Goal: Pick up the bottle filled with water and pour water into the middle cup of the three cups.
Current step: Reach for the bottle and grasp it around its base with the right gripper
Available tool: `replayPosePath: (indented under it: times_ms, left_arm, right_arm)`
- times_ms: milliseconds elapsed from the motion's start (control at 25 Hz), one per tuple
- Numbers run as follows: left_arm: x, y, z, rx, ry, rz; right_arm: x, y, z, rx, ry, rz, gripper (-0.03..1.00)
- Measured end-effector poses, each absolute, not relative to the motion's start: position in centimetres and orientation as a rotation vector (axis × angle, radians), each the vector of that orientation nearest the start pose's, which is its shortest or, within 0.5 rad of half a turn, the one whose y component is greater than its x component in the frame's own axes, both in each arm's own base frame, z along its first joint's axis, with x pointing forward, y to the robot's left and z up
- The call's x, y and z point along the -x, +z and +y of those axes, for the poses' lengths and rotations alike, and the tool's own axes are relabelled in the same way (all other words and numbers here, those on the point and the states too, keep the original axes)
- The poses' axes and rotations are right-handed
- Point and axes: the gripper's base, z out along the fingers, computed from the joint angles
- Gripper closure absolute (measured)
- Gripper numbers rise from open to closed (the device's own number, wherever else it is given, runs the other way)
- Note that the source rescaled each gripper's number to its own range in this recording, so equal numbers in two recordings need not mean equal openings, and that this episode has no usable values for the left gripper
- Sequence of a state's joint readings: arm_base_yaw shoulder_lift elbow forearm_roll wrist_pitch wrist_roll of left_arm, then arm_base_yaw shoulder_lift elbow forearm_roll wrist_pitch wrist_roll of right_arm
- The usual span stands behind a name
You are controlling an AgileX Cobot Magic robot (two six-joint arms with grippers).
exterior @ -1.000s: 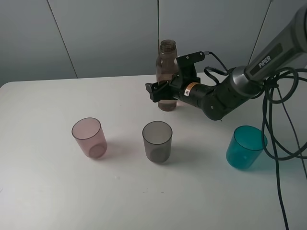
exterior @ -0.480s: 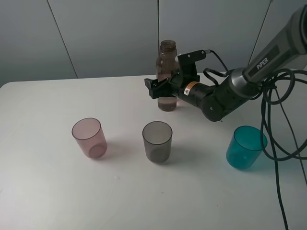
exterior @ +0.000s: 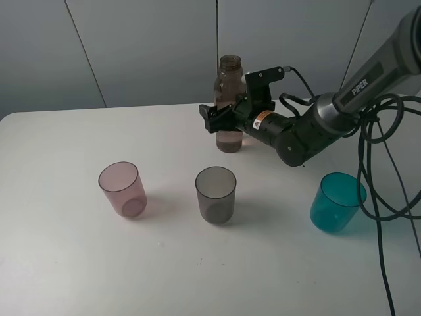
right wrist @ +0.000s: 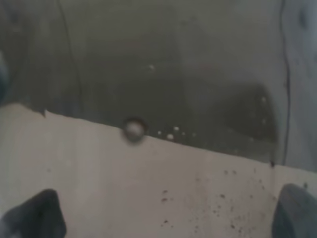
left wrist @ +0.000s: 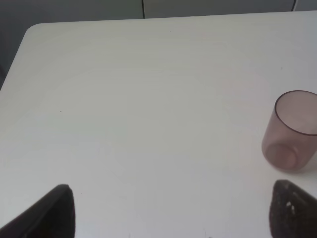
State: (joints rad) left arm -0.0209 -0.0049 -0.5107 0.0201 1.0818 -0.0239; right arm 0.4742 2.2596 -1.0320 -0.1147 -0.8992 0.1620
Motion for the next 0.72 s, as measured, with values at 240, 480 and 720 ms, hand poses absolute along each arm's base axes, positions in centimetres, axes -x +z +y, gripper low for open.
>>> replayPosePath:
  times_ms: [240,480,720]
  left_arm:
    - [0.78,27.85,0.18,0.004,-0.004,2.05]
    - [0.78,27.85,0.18,0.001,-0.002,2.05]
    - [0.78,27.85,0.18,-0.003,0.0,2.05]
  right_arm:
    - [-37.17,7.54,19.95,0.424,0.466,1.794,0.97]
    - [-37.17,7.52,19.95,0.424,0.465,1.796,0.97]
    - [-37.03,8.49,20.21,0.534,0.426,1.778,0.97]
